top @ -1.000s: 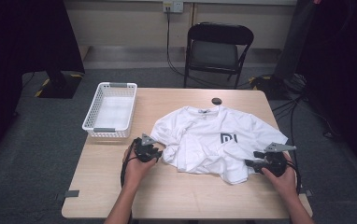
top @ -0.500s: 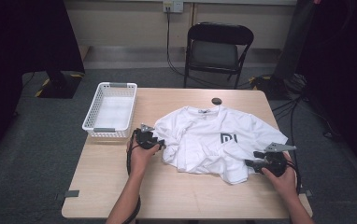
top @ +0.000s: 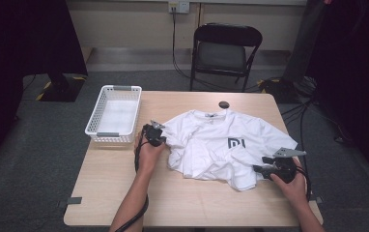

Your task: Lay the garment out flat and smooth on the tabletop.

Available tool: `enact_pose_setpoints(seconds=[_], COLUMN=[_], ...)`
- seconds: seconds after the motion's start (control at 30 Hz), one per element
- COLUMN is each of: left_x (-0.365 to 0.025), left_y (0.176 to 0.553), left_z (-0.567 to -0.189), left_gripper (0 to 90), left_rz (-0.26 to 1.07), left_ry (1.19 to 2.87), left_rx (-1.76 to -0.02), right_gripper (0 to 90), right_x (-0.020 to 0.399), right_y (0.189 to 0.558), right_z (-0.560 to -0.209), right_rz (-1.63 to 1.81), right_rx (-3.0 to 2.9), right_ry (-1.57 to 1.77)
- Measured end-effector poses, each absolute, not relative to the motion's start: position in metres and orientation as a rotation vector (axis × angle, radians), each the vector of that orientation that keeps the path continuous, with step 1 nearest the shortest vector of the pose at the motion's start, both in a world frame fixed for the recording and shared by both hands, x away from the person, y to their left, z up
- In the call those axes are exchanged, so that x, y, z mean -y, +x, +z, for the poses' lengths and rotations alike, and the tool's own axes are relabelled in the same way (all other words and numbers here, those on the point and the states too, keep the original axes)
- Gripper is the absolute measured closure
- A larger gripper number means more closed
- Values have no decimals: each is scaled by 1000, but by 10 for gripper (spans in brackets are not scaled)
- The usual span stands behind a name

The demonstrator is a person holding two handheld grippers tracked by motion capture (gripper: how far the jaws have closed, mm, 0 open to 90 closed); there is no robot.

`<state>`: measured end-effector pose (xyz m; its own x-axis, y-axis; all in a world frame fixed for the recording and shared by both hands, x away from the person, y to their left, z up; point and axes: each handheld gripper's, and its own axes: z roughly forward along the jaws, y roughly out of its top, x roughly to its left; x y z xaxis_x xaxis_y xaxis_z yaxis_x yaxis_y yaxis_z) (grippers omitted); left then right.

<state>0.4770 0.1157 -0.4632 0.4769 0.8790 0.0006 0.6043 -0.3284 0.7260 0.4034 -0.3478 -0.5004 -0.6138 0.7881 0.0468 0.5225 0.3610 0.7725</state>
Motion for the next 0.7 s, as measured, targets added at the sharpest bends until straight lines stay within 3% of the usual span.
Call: enact_pose_setpoints(seconds=[0.3,0.57,0.63,0.7], left_x=[-139,-166,-172,-178], left_y=[487,496,497,496], left_z=[-414,-398,-398,-400], left_gripper=[900,900,900,824], left_rz=[657,711,786,809], left_ry=[2048,2047,2057,2016], left_rx=[-1197,-1233,-1242,-1271], right_gripper=[384,384,385,384], right_x=[348,348,348,348], right_y=[403,404,404,404], right_z=[-500,-500,-500,-500], right_rz=[1120,1124,1124,1123], right_rx=[-2296,-2298,-2298,-2299], right_ry=[1156,1159,1158,1155])
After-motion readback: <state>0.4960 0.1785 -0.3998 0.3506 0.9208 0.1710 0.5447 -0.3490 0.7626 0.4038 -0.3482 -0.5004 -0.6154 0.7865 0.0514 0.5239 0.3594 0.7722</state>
